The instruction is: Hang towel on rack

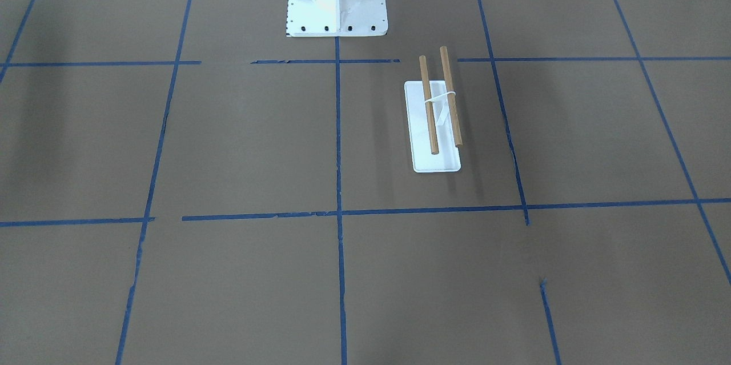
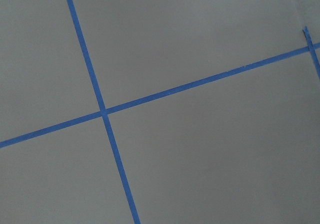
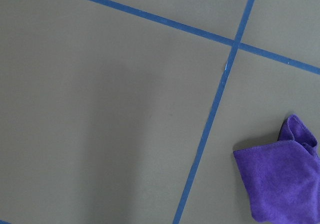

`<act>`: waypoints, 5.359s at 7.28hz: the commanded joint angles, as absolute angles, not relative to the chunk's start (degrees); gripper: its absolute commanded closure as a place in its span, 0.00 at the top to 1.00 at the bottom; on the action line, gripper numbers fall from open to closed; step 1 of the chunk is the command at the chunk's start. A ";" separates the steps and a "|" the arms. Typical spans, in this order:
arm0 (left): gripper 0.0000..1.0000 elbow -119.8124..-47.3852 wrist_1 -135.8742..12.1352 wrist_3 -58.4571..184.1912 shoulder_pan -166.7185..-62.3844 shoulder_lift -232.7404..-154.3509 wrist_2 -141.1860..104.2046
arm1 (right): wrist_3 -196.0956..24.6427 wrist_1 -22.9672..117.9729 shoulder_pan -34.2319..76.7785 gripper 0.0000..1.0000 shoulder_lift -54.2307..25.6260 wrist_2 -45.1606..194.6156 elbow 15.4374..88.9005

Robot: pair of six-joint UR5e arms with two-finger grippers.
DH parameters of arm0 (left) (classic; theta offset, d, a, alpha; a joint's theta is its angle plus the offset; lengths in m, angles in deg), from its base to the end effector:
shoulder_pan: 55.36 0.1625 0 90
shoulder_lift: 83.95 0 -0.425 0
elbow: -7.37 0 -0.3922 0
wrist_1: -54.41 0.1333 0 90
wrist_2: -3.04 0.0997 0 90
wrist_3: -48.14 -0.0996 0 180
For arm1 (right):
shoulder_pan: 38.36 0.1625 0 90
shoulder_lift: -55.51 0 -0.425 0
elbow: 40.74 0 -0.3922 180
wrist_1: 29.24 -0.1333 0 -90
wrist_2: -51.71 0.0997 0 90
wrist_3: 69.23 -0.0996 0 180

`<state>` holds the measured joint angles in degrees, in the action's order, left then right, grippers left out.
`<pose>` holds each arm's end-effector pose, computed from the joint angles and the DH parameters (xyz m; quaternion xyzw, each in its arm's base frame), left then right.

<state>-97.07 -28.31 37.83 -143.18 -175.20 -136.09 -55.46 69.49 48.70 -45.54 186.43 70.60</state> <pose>-0.0391 -0.4969 0.5312 0.0959 0.4088 0.1290 0.8983 0.0423 -0.4087 0.5776 0.0484 -0.3775 -0.1395 0.9142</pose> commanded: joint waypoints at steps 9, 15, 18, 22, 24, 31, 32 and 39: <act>1.00 -95.46 -36.99 37.94 -139.38 -175.01 -138.88 | -55.78 50.71 43.48 1.00 -49.52 180.99 56.25; 1.00 -95.90 -37.00 38.12 -139.38 -175.01 -138.99 | -62.63 36.00 38.72 0.99 -44.00 177.92 37.88; 1.00 -96.08 -37.00 38.20 -139.38 -175.01 -140.47 | -62.37 32.63 38.81 0.00 -43.63 178.00 35.20; 1.00 -96.16 -37.00 38.20 -139.38 -175.01 -140.75 | -62.54 32.63 39.42 0.00 -44.51 178.44 40.71; 1.00 -96.51 -37.00 38.12 -139.38 -175.01 -140.75 | -62.98 33.94 42.57 0.00 -48.36 178.71 52.18; 1.00 -96.08 -45.96 97.80 -127.37 -190.87 -137.94 | -112.58 59.17 26.03 0.00 -26.81 188.20 80.99; 1.00 -95.90 -45.87 105.54 -123.86 -194.48 -137.76 | -119.43 59.26 19.71 0.00 -21.11 186.72 80.64; 1.00 -94.58 -45.43 148.40 -98.90 -212.53 -126.97 | -133.56 59.00 0.06 0.00 -1.37 167.31 77.30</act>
